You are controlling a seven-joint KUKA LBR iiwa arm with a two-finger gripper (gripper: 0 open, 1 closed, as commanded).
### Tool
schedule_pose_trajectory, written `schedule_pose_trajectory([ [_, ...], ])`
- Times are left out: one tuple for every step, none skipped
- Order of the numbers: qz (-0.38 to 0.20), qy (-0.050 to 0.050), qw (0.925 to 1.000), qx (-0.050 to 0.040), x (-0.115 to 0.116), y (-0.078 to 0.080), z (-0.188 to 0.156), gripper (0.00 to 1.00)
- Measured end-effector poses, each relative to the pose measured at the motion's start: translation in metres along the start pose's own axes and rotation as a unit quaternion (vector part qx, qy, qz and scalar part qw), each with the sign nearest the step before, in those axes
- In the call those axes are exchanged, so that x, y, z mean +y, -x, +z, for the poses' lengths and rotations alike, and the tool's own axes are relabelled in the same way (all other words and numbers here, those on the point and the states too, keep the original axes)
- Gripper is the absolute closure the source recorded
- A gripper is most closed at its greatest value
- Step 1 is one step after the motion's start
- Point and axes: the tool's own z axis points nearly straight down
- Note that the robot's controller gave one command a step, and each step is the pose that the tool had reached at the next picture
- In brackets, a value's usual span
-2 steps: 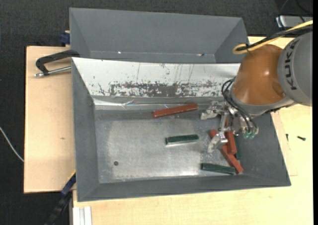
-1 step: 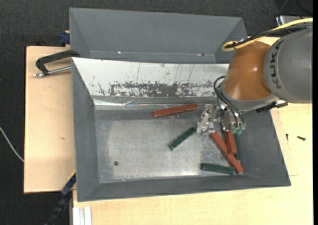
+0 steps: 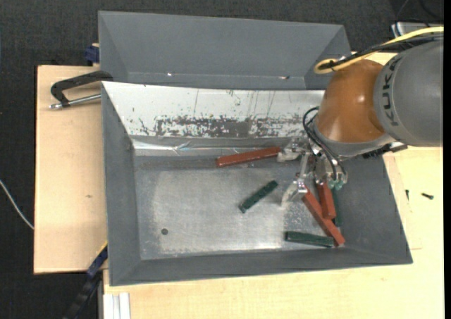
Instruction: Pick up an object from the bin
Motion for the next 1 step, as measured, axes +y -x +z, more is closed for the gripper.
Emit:
schedule_pose_trajectory([
  [0.0, 0.0, 1.0, 0.0002, 0.0, -0.0001, 0.0, 0.0],
])
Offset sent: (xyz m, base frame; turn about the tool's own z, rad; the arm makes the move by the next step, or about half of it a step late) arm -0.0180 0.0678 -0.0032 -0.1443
